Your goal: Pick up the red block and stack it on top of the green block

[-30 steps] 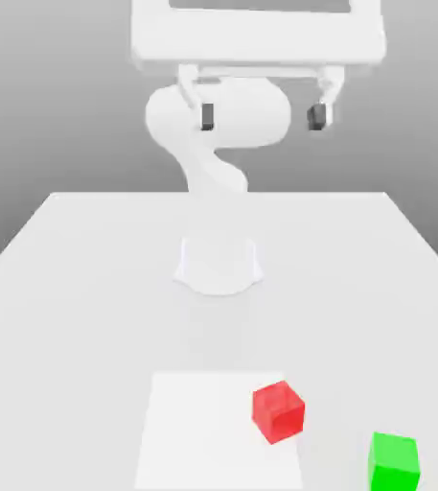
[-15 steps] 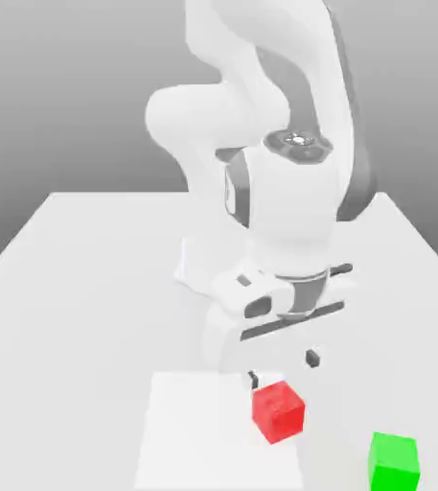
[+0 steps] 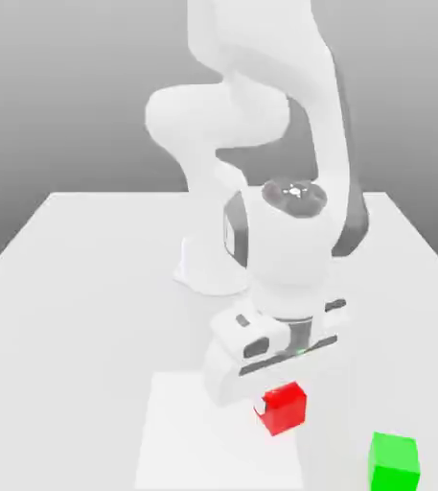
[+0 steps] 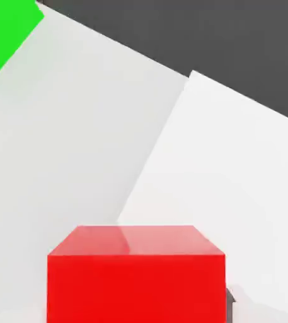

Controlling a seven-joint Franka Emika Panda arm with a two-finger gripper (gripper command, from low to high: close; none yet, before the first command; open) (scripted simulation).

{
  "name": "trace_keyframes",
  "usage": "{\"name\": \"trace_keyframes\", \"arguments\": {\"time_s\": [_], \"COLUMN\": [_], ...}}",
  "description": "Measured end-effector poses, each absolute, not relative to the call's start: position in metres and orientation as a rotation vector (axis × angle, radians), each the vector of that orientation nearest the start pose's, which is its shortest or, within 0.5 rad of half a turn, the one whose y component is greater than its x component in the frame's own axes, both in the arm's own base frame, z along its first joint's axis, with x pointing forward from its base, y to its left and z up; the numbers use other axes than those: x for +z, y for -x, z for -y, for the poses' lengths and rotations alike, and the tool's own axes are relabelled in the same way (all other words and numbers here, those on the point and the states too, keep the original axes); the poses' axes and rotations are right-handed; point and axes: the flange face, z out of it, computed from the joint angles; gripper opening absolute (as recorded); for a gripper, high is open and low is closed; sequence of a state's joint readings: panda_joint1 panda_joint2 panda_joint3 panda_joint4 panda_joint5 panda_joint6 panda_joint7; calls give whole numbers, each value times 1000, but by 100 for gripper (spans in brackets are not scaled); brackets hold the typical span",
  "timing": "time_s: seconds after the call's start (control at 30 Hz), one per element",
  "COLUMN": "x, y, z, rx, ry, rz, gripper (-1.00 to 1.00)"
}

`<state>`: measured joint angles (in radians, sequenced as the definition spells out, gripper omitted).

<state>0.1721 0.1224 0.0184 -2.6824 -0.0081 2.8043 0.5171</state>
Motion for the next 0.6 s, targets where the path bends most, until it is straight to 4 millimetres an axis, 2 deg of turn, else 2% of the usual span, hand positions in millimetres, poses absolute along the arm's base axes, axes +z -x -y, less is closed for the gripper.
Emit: {"name": "trace_keyframes", "arguments": {"time_s": [0.03,0.1,0.37,0.43,0.5,0.53,0.6], "x": [203,213,240,222,194,186,186], "y": [-407,-420,-473,-477,-477,-477,-477], "z": [-81,-100,-200,-209,-211,-211,-211], "rx": [1,1,1,1,1,1,1], "ry": [3103,3110,3123,3123,3123,3124,3124], "rz": [-495,-464,-344,-336,-333,-333,-333], "gripper": [-100,-100,-100,-100,-100,100,100]}}
